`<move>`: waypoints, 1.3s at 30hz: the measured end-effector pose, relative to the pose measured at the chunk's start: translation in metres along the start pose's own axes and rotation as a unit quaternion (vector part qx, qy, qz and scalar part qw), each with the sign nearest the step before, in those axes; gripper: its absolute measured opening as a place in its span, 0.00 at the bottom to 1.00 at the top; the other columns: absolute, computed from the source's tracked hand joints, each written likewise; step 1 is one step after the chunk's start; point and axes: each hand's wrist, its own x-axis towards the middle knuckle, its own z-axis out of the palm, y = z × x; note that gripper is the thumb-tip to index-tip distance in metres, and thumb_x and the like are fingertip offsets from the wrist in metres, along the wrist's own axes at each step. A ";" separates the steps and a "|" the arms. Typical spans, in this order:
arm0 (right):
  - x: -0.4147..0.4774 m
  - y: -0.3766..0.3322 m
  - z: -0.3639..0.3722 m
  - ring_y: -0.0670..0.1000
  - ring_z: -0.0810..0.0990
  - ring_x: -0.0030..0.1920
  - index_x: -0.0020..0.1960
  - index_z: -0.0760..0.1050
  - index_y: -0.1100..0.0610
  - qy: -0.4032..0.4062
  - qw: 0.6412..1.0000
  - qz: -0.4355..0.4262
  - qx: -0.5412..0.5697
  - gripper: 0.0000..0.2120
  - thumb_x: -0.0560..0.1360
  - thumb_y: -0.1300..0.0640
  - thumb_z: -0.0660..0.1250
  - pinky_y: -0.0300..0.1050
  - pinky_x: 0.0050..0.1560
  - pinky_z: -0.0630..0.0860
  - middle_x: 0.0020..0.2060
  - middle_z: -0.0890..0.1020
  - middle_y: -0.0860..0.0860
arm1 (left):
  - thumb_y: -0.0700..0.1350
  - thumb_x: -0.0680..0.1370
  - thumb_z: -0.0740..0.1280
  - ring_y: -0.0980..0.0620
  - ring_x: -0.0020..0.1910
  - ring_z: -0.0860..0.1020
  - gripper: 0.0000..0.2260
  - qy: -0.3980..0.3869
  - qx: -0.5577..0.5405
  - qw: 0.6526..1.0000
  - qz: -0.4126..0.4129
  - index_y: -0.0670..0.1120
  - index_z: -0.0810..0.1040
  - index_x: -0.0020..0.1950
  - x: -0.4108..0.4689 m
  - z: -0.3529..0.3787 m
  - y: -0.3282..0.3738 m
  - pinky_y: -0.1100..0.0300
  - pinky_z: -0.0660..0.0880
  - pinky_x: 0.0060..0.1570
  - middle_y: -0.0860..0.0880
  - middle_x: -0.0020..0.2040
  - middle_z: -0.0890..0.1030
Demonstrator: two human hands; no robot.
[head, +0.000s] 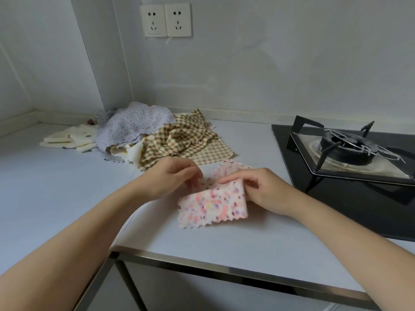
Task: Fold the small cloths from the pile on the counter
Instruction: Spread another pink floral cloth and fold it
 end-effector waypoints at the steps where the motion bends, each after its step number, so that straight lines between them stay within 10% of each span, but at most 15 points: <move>1: 0.000 0.000 -0.001 0.38 0.79 0.58 0.55 0.82 0.51 0.003 0.999 0.012 0.030 0.16 0.80 0.68 0.61 0.33 0.55 0.75 0.54 0.82 0.39 | 0.39 0.80 0.63 0.55 0.45 0.80 0.08 0.029 0.057 0.998 0.017 0.49 0.80 0.48 0.000 -0.003 -0.008 0.58 0.76 0.48 0.53 0.44 0.83; 6: 0.002 -0.003 -0.004 0.42 0.82 0.54 0.59 0.80 0.60 0.039 0.989 0.035 0.135 0.16 0.82 0.67 0.54 0.33 0.45 0.78 0.56 0.84 0.51 | 0.61 0.70 0.67 0.56 0.56 0.76 0.25 0.028 0.245 0.960 0.130 0.51 0.73 0.63 -0.004 -0.002 -0.016 0.57 0.74 0.54 0.55 0.58 0.77; 12: 0.005 0.002 -0.008 0.44 0.82 0.53 0.55 0.82 0.56 0.073 0.986 0.031 0.148 0.13 0.79 0.62 0.60 0.37 0.51 0.78 0.52 0.85 0.49 | 0.48 0.70 0.72 0.55 0.58 0.77 0.22 0.069 0.204 0.952 0.216 0.46 0.75 0.63 -0.002 0.012 -0.003 0.57 0.74 0.56 0.52 0.59 0.80; 17: 0.002 -0.003 -0.015 0.35 0.78 0.35 0.48 0.79 0.54 0.036 0.990 0.041 0.128 0.13 0.81 0.66 0.59 0.28 0.34 0.70 0.35 0.82 0.38 | 0.51 0.70 0.63 0.51 0.37 0.76 0.13 0.046 -0.090 0.991 0.083 0.42 0.79 0.38 -0.002 0.017 0.010 0.51 0.75 0.42 0.46 0.37 0.80; 21: 0.002 -0.006 -0.019 0.48 0.81 0.41 0.51 0.82 0.53 0.018 0.987 0.070 0.141 0.11 0.76 0.49 0.65 0.39 0.38 0.76 0.40 0.83 0.55 | 0.52 0.80 0.61 0.57 0.38 0.73 0.15 0.071 -0.162 0.982 -0.072 0.43 0.76 0.42 -0.001 0.021 0.022 0.58 0.72 0.45 0.52 0.39 0.76; 29: 0.003 -0.002 -0.017 0.50 0.76 0.25 0.50 0.78 0.55 0.039 0.984 0.172 -0.034 0.04 0.77 0.56 0.68 0.40 0.25 0.69 0.28 0.83 0.51 | 0.55 0.78 0.65 0.51 0.32 0.70 0.19 0.080 0.108 0.977 -0.167 0.45 0.67 0.34 0.012 0.041 0.029 0.59 0.63 0.30 0.51 0.31 0.71; 35: 0.006 0.009 -0.017 0.47 0.75 0.23 0.55 0.71 0.46 0.132 0.976 0.135 -0.106 0.14 0.73 0.52 0.72 0.41 0.30 0.74 0.31 0.83 0.49 | 0.52 0.75 0.70 0.44 0.50 0.78 0.23 0.184 0.310 0.931 -0.054 0.47 0.67 0.65 0.002 0.044 0.031 0.57 0.67 0.36 0.49 0.53 0.76; 39: 0.009 0.018 -0.026 0.42 0.76 0.37 0.57 0.75 0.45 0.154 0.953 0.063 -0.252 0.15 0.74 0.61 0.64 0.49 0.46 0.77 0.40 0.79 0.41 | 0.56 0.74 0.66 0.50 0.41 0.76 0.12 0.134 0.303 0.924 0.192 0.49 0.77 0.50 0.000 0.042 0.038 0.59 0.68 0.36 0.52 0.43 0.77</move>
